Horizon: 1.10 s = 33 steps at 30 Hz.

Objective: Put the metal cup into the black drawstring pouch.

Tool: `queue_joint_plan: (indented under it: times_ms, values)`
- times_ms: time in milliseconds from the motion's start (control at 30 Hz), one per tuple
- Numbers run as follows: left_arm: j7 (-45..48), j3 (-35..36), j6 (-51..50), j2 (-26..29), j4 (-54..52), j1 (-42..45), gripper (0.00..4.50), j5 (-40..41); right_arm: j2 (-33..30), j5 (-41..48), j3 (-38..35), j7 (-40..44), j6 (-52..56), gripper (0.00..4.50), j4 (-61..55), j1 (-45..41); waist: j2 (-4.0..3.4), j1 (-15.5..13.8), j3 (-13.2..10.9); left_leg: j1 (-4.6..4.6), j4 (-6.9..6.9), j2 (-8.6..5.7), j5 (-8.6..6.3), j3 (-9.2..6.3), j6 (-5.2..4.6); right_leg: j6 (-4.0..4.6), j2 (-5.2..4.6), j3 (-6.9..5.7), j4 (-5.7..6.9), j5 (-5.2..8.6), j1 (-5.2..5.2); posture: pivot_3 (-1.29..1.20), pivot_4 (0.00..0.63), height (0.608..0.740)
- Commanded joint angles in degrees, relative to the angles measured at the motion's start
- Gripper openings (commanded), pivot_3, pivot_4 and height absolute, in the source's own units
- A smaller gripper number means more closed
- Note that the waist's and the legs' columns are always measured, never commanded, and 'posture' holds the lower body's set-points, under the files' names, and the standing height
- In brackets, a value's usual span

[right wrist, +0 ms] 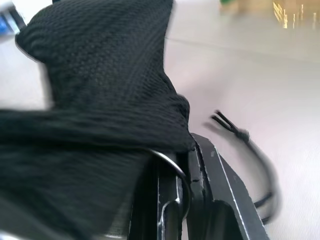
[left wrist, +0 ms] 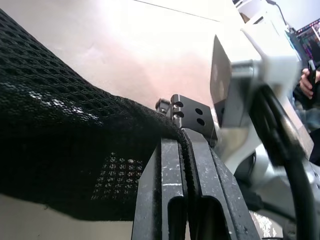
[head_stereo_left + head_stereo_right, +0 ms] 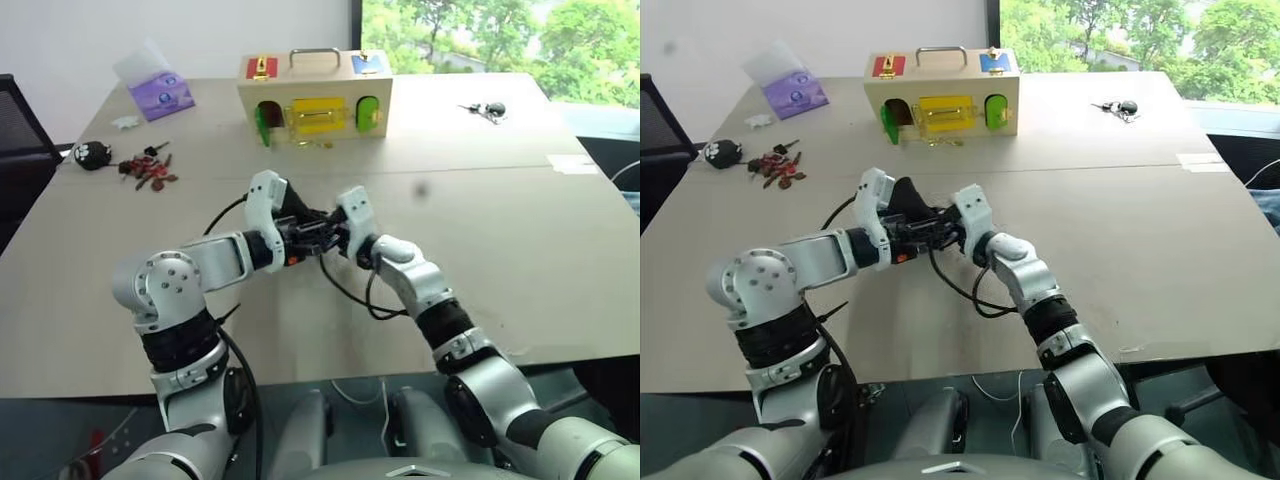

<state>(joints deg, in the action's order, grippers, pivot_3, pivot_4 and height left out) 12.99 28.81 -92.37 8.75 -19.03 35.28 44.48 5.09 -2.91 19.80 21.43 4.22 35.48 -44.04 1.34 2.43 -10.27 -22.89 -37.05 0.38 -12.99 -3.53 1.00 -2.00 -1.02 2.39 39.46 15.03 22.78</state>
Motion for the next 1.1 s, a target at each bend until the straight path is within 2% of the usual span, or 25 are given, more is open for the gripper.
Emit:
queue_joint_plan:
  times_ms: [33, 67, 167, 267, 400, 567, 633, 733, 867, 1000, 1033, 1100]
  values:
    - [-0.64, 1.86, -0.13, -5.15, -3.41, 2.30, 0.00, 13.50, -1.20, -9.44, 5.45, -4.35, -9.19, 0.02, 5.63, -2.67, 0.05, -0.06, -0.03, -0.04, 0.00, 0.01, 0.01, -0.02, 0.02, 0.00, 0.00, -0.04, -0.03, 0.00, 0.00, 0.00, 0.150, 0.740]
    - [-1.21, 2.79, -0.13, -6.25, -3.48, 2.50, 0.00, 15.77, -0.75, -8.31, 4.22, -3.49, -8.82, 0.02, 6.36, -3.26, 0.06, -0.02, -0.03, -0.07, 0.01, 0.01, 0.07, -0.01, 0.12, 0.00, 0.00, -0.07, -0.06, 0.00, 0.01, 0.00, 0.150, 0.740]
    - [-2.90, 3.66, -0.13, -7.91, -4.44, 2.64, 0.00, 20.74, 3.58, 2.92, -5.30, 0.62, 0.76, 0.02, 5.92, -4.27, 0.07, 0.22, -0.03, -0.07, 0.03, 0.08, 0.13, 0.00, 0.23, 0.01, 0.02, 0.00, -0.14, -0.01, 0.00, 0.00, 0.150, 0.740]
    - [-4.38, 3.24, -0.13, -7.60, -4.60, 2.51, 0.00, 23.52, 4.15, 6.41, -8.13, 4.11, 6.02, 0.02, 3.99, -4.98, 0.07, -0.13, -0.03, -0.09, 0.11, 0.14, 0.12, -0.03, 0.22, 0.02, 0.03, -0.05, -0.25, -0.01, 0.00, 0.00, 0.150, 0.740]
    - [-4.43, 3.83, 1.38, -7.83, -4.37, 3.02, 0.00, 24.28, -1.68, -5.08, 0.09, 3.02, 0.45, 0.02, 3.75, -5.65, 0.06, -0.17, -0.03, -0.14, 0.19, 0.02, 0.12, -0.04, 0.21, 0.00, 0.00, -0.06, -0.47, -0.02, -0.02, 0.00, 0.150, 0.740]
    - [-4.72, 3.56, 2.86, -6.45, -3.09, 3.06, 0.00, 22.76, -6.03, -12.48, 4.11, 0.76, -3.20, 0.02, 3.38, -6.61, 0.07, -0.03, -0.03, -0.13, 0.42, 0.03, 0.14, -0.03, 0.25, 0.01, 0.01, -0.08, -0.58, -0.01, 0.02, 0.00, 0.150, 0.740]
    - [-4.67, 2.99, 3.95, -5.74, -2.99, 2.86, 0.00, 21.39, -7.03, -13.06, 4.60, 2.09, -4.27, 0.02, 1.94, -6.46, 0.07, -0.01, -0.03, -0.13, 0.51, 0.05, 0.14, 0.00, 0.25, 0.01, 0.02, -0.05, -0.60, -0.01, 0.08, 0.00, 0.150, 0.740]
    - [-4.87, 3.41, 5.60, -6.08, -1.84, 2.80, 0.00, 21.68, -7.60, -8.29, 2.38, 9.20, -0.74, 0.02, -2.96, -5.44, 0.08, -0.08, -0.02, -0.15, 0.53, 0.05, 0.14, 0.03, 0.26, 0.01, 0.00, -0.02, -0.66, -0.01, 0.09, 0.00, 0.150, 0.740]
    - [-6.13, 5.01, 8.06, -6.52, 0.31, 2.52, 0.00, 24.00, -10.08, -6.33, 0.56, 13.71, 5.11, 1.48, -10.68, -4.35, 0.06, -0.16, -0.04, -0.19, 0.53, 0.05, 0.14, 0.01, 0.26, 0.01, -0.02, -0.03, -0.68, -0.01, 0.11, 0.00, 0.150, 0.740]
    - [-7.59, 6.20, 10.92, -5.59, 3.02, 1.34, 0.00, 26.45, -12.57, -2.16, -1.58, 18.51, 14.96, 3.48, -22.12, -2.48, 0.07, -0.22, -0.04, -0.20, 0.53, 0.07, 0.14, -0.02, 0.26, 0.01, -0.02, -0.06, -0.68, -0.01, 0.11, 0.00, 0.150, 0.740]
    - [-7.79, 6.22, 11.46, -4.99, 3.68, 0.96, 0.00, 27.10, -13.41, 0.25, -2.78, 20.41, 18.03, 3.48, -25.13, -2.17, 0.07, -0.19, -0.04, -0.19, 0.53, 0.07, 0.14, -0.02, 0.26, 0.01, -0.02, -0.06, -0.68, -0.01, 0.11, 0.00, 0.150, 0.740]
    - [-7.94, 5.73, 12.12, -3.44, 4.94, 0.27, 0.00, 28.08, -15.32, 2.24, -4.18, 21.97, 21.99, 4.16, -30.72, -1.75, 0.06, -0.24, -0.04, -0.20, 0.53, 0.07, 0.14, -0.02, 0.26, 0.01, -0.02, -0.06, -0.67, -0.01, 0.11, 0.00, 0.150, 0.740]
